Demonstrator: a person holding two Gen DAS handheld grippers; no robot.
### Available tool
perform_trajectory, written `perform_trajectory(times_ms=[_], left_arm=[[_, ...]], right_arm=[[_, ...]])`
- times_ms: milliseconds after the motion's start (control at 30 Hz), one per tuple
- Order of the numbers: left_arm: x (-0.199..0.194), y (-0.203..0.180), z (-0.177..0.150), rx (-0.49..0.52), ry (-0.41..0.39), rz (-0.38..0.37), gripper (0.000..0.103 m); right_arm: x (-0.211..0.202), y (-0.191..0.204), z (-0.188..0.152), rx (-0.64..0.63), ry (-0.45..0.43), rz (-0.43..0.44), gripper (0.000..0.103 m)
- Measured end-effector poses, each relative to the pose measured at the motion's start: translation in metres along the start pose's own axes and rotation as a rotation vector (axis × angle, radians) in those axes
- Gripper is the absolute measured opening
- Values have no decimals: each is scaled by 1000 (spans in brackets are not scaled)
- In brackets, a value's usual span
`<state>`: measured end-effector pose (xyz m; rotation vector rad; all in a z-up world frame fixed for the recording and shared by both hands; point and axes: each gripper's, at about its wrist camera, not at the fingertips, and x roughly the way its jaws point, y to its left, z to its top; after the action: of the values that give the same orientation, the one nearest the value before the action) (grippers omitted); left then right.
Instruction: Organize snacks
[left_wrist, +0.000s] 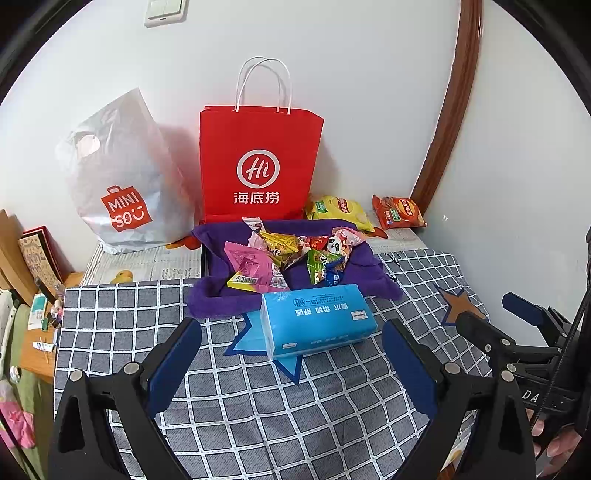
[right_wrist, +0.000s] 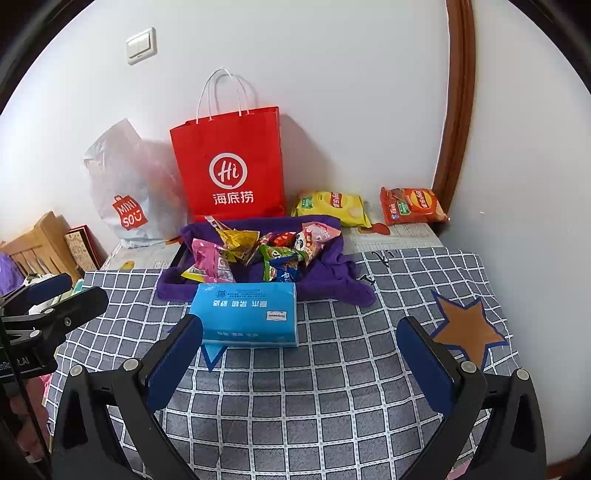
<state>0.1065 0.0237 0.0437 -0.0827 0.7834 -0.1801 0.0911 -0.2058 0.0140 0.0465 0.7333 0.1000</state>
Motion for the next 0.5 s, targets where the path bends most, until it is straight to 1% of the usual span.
perform_trajectory(times_ms=[500], left_arm=[[0, -1, 0, -1, 0, 2, 99]], right_arm=[[0, 1, 1, -1, -1, 3, 103]])
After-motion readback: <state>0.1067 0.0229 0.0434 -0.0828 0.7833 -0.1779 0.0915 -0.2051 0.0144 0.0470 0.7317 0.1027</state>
